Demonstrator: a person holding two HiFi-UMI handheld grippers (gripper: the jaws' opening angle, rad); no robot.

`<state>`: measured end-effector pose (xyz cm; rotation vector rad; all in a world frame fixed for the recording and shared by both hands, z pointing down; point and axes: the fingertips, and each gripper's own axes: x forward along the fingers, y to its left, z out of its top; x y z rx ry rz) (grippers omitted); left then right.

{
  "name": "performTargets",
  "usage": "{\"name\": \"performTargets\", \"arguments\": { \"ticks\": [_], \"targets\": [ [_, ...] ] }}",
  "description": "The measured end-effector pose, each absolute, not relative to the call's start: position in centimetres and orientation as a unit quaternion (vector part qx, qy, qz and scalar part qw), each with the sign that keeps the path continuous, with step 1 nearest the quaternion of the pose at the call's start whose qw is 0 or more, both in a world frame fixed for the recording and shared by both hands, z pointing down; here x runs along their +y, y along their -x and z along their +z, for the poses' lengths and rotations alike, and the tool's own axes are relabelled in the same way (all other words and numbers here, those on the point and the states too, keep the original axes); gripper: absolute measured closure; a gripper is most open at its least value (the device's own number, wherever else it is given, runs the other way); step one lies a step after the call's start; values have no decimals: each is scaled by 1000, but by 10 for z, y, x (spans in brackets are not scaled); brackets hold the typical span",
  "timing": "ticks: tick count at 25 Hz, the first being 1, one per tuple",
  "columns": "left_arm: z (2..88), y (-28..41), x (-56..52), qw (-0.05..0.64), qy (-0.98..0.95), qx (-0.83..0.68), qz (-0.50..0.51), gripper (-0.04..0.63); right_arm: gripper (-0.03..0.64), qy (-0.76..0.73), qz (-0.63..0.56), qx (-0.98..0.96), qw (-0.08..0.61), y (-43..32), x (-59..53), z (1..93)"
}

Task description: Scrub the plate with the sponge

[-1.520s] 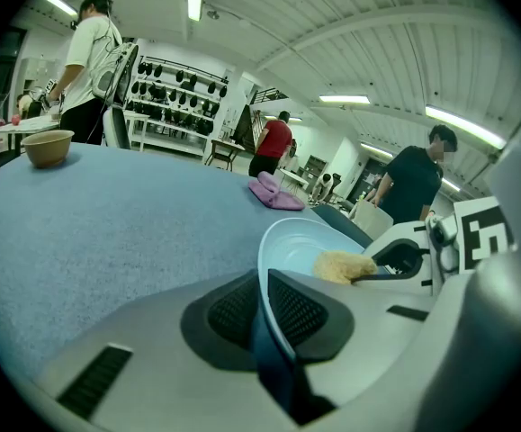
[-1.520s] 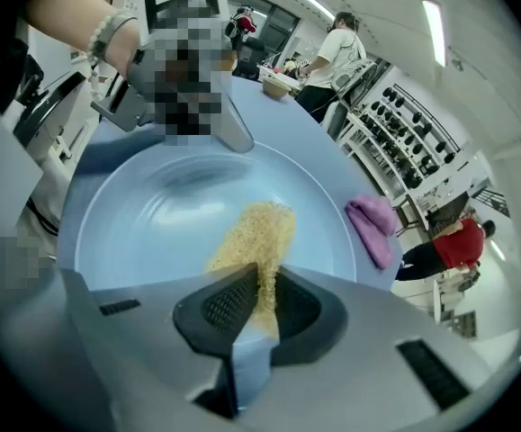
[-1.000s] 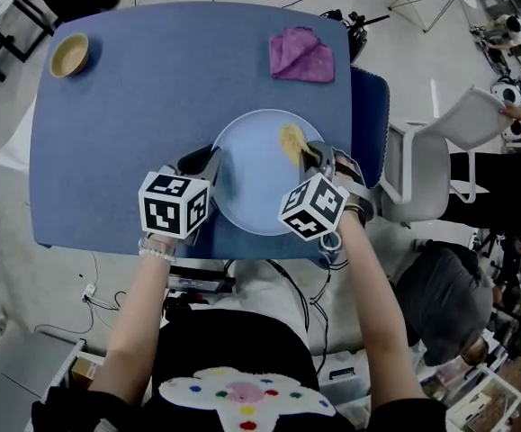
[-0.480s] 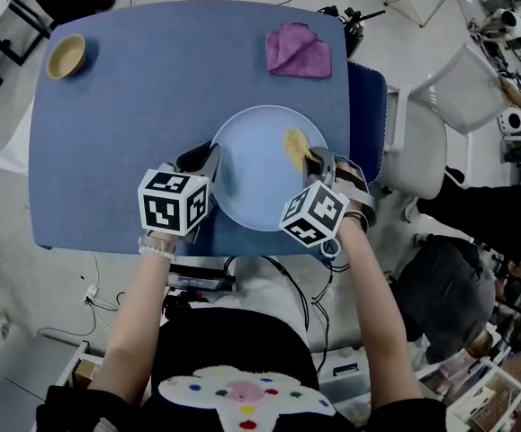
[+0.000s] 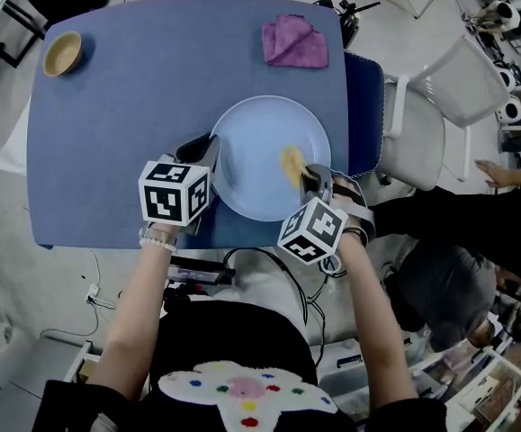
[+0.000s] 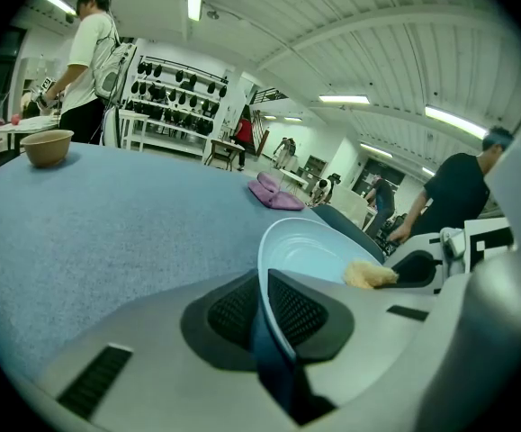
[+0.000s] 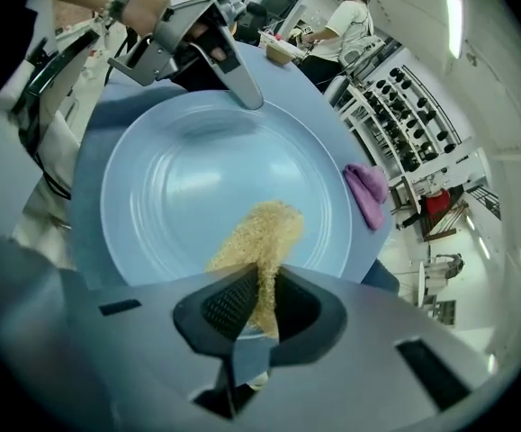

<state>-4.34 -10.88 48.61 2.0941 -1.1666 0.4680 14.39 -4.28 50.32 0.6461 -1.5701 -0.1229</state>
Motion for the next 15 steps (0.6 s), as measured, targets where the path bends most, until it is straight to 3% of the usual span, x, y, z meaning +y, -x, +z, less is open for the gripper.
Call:
{"name": "performTargets", "arguments": {
  "ticks": [15],
  "targets": [
    [486, 42, -110, 344, -807, -446, 179, 552, 575, -243, 32, -746, 619, -80, 13, 504]
  ]
}}
